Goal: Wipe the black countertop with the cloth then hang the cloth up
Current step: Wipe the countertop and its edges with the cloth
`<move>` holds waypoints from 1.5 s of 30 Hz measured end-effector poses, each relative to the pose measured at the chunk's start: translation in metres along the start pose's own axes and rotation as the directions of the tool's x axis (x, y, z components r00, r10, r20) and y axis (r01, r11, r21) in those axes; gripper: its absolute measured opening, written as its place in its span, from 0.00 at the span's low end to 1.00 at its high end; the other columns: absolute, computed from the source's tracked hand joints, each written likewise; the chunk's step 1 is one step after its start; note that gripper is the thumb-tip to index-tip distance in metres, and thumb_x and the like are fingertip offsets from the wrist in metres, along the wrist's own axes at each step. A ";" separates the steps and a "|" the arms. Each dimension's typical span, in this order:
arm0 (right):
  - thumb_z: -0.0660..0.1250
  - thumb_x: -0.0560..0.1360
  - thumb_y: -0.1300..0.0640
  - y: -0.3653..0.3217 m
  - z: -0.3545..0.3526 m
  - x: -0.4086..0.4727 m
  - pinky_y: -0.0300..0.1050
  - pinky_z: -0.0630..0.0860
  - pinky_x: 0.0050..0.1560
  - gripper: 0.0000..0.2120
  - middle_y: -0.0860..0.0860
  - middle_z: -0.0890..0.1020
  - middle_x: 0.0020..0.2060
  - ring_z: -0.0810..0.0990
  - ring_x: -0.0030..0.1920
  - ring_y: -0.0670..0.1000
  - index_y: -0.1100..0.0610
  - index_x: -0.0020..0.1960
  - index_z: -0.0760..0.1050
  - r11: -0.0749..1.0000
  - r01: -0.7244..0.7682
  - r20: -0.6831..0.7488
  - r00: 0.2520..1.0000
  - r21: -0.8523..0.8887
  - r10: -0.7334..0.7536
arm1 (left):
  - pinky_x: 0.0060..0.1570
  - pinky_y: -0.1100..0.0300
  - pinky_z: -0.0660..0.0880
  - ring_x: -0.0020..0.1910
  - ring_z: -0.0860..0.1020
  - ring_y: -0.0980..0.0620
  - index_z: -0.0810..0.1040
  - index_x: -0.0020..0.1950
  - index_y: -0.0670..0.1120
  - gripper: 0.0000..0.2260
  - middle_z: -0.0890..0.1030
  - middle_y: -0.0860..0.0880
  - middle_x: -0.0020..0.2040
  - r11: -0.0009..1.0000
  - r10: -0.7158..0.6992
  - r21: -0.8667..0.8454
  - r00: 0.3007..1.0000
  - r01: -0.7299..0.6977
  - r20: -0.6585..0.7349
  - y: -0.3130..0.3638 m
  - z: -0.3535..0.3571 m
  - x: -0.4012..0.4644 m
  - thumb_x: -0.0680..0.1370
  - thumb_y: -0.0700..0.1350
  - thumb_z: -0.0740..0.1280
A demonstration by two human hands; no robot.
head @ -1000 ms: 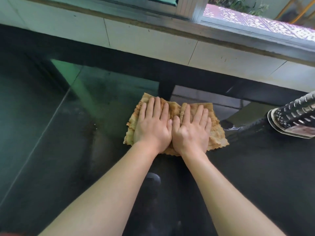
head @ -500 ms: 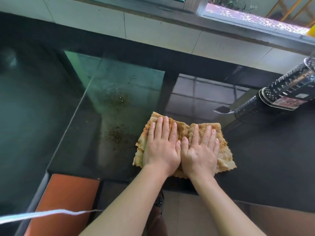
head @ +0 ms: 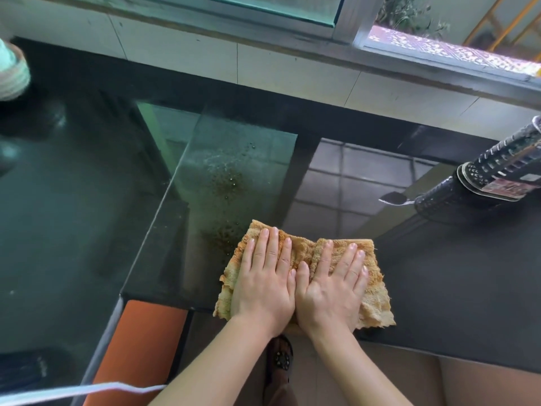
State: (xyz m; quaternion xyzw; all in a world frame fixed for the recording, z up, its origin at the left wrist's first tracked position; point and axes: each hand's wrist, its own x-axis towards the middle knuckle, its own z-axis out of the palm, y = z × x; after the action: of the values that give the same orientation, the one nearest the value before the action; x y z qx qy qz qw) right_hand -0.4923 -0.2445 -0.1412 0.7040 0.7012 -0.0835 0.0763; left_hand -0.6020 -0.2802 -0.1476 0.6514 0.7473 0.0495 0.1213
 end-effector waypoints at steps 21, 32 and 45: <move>0.30 0.76 0.34 -0.060 -0.028 0.163 0.59 0.35 0.79 0.38 0.62 0.38 0.80 0.33 0.80 0.61 0.49 0.82 0.36 0.998 -0.053 -0.055 0.997 0.040 0.055 | 0.80 0.42 0.36 0.82 0.35 0.41 0.34 0.79 0.48 0.28 0.38 0.40 0.83 0.996 -0.061 0.055 0.997 0.063 -0.046 -0.032 -0.024 0.174 0.81 0.58 0.31; 0.38 0.80 0.33 -0.104 -0.064 0.300 0.61 0.37 0.79 0.36 0.64 0.40 0.80 0.37 0.80 0.63 0.51 0.82 0.40 0.999 -0.012 -0.061 0.998 0.048 0.015 | 0.81 0.43 0.42 0.83 0.40 0.41 0.42 0.83 0.47 0.33 0.41 0.40 0.84 0.991 -0.121 0.061 0.993 0.122 -0.011 -0.052 -0.052 0.317 0.81 0.62 0.33; 0.41 0.80 0.34 -0.135 -0.078 0.374 0.61 0.37 0.79 0.37 0.65 0.41 0.80 0.38 0.80 0.64 0.54 0.83 0.42 0.998 0.002 -0.090 0.996 0.069 0.005 | 0.81 0.43 0.42 0.83 0.41 0.40 0.41 0.83 0.48 0.39 0.41 0.39 0.84 0.982 -0.173 0.068 0.984 0.176 -0.048 -0.069 -0.060 0.394 0.75 0.63 0.25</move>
State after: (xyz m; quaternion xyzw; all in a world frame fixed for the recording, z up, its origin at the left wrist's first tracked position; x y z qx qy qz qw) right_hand -0.6252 0.1377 -0.1478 0.7098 0.7000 -0.0759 0.0203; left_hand -0.7309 0.1032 -0.1515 0.5862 0.8051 0.0255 0.0862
